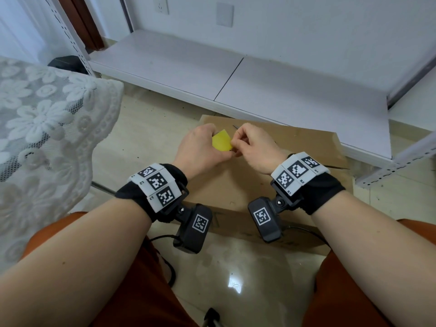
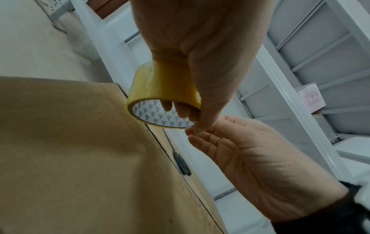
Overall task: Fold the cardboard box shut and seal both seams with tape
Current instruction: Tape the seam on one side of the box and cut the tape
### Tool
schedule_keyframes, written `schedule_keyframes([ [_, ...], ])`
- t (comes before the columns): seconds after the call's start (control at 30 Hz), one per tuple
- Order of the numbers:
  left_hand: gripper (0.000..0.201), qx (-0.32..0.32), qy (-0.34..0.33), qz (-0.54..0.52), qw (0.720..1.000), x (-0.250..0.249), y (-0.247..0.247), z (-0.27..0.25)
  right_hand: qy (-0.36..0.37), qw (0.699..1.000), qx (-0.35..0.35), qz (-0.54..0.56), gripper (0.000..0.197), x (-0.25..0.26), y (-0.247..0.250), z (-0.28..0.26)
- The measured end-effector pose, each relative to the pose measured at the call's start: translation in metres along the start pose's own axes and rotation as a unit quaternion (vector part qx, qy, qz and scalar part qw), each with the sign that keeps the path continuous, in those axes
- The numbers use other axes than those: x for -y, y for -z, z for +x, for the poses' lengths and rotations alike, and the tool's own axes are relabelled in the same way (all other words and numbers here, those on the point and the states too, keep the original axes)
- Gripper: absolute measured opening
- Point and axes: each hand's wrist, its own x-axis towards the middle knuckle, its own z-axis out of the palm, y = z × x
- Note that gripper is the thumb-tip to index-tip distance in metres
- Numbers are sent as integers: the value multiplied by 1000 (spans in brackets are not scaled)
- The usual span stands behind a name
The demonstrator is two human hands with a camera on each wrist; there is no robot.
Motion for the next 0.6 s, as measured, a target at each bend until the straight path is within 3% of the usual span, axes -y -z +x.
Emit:
schedule_keyframes([
  [0.1, 44, 0, 12, -22, 1000, 0, -1, 1, -3, 997, -47, 68, 20, -1, 2, 0],
  [0.23, 43, 0, 26, -28, 999, -1, -1, 0, 6, 997, -42, 63, 3, -1, 2, -3],
  [0.4, 48, -9, 35, -48, 998, -2, -2, -3, 11, 996, -71, 61, 15, 0, 1, -4],
  [0.6, 47, -6, 37, -75, 997, -2, 1, -6, 92, 989, -63, -99, 9, -3, -10, -8],
])
